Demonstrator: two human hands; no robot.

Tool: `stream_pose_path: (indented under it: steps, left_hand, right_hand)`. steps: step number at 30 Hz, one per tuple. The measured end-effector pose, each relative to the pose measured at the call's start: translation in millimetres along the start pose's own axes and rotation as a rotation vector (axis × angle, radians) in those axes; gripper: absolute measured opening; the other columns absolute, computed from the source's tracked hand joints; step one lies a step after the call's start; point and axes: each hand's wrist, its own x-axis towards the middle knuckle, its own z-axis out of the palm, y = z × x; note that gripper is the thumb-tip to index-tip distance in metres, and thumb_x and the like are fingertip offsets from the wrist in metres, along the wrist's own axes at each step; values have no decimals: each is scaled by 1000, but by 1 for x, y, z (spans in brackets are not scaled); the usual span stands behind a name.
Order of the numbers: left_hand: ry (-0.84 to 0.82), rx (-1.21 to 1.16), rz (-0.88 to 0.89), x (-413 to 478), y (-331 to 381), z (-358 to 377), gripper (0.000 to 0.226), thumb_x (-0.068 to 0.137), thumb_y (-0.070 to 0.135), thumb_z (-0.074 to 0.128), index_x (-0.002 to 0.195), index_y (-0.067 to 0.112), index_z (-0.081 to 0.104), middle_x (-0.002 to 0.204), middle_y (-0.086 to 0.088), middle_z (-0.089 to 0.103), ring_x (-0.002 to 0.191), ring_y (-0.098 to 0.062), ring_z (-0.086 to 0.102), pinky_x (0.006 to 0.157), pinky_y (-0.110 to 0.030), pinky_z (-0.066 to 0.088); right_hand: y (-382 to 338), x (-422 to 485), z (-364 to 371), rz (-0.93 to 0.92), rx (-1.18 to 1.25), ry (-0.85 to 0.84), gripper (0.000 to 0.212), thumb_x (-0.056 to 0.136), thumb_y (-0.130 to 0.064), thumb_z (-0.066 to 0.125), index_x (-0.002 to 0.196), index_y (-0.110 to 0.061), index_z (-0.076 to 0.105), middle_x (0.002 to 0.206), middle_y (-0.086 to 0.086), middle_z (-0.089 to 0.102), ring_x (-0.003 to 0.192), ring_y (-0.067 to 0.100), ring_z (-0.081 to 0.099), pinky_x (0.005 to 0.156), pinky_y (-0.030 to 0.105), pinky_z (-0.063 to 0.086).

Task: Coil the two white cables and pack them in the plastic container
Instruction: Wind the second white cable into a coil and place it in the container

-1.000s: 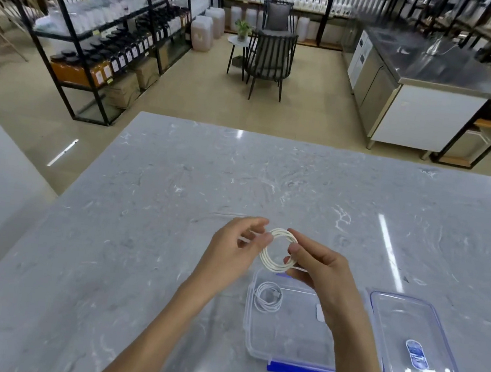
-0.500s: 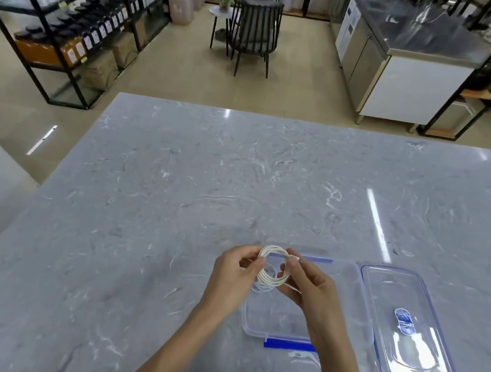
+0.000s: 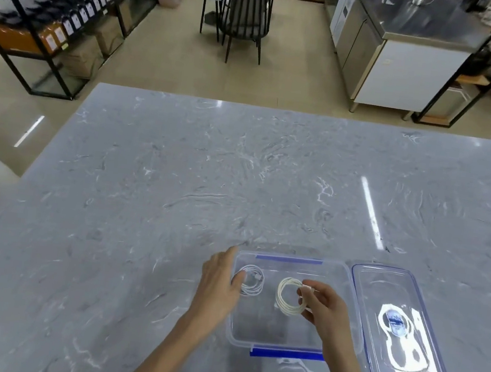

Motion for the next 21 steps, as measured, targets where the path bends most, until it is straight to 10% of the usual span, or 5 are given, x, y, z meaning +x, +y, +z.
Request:
stream_pose_path:
  steps: [15,21]
  left_hand:
    - [-110,-158,-94,3,-10,15,62,103,20,43,155,31,13,128,-24,59,111,-33,61,93,-35,49]
    - [-111,-168,-82,4,-14,15,61,102,18,45,155,29,16,63,4,46,51,-3,48,57,-10,43]
  right_hand:
    - [24,47,30,-10,-265,-35,26,90,-10,65,116,-9,67,103,13,71,94,29,68,88,49,56]
    - [27,37,21,76,-317,-17,36,92,-18,64,126,-13,56,102,14,71,82,26,70,74,35,59]
